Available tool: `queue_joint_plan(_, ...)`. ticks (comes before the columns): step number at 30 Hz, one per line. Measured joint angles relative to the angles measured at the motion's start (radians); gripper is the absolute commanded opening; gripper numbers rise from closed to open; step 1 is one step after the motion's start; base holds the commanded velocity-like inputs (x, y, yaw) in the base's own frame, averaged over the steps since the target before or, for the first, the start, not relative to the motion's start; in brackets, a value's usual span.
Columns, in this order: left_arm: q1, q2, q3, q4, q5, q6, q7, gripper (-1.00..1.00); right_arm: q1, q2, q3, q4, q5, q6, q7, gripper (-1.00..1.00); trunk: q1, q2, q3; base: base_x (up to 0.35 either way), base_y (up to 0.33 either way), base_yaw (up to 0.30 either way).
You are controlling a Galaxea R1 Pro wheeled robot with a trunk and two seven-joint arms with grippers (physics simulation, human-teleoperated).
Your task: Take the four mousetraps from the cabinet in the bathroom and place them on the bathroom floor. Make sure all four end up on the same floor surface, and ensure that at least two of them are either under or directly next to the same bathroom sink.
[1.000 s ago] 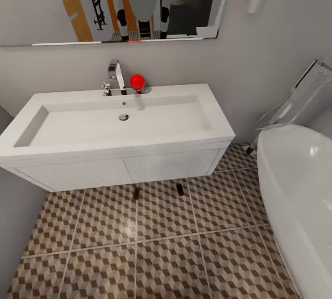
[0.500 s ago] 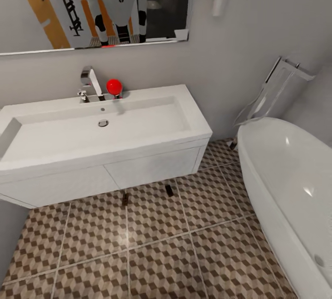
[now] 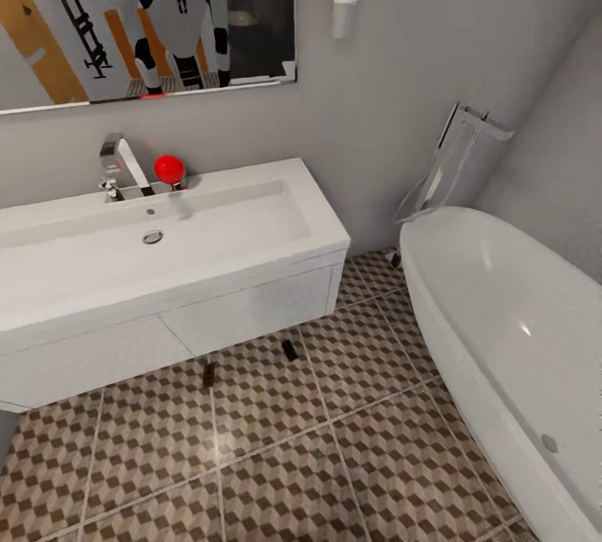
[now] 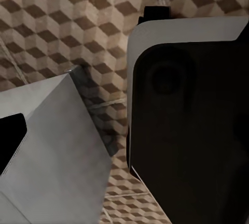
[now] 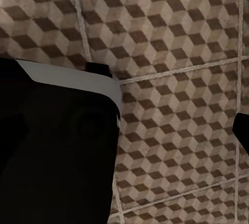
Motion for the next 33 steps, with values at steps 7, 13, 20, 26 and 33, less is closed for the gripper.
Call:
queue_joint_plan(7,0.0,0.002,0.0,0.0,0.0,0.0,0.0,1.0,0.0,-0.001,0.0,0.0,0.0,-0.009,0.0,1.0,0.0,0.0,0.009,0.0,0.0,-0.227)
queue_joint_plan(13,0.0,0.002,0.0,0.0,0.0,0.0,0.0,1.0,0.0,-0.002,0.0,0.001,0.0,-0.009,0.0,1.0,0.0,0.0,0.016,0.0,0.0,-0.225)
queue_joint_plan(20,0.0,0.002,0.0,0.0,0.0,0.0,0.0,1.0,0.0,-0.001,0.002,0.002,0.0,-0.01,0.0,1.0,0.0,0.0,0.025,0.0,0.0,-0.225)
queue_joint_plan(26,0.0,0.002,0.0,0.0,0.0,0.0,0.0,1.0,0.0,0.0,0.002,0.002,0.0,-0.01,0.0,1.0,0.0,0.0,0.033,0.0,0.0,-0.225)
queue_joint_plan(33,0.0,0.002,0.0,0.0,0.0,0.0,0.0,1.0,0.0,0.004,0.002,0.004,-0.001,-0.01,0.0,1.0,0.0,0.0,0.042,0.0,0.0,-0.224)
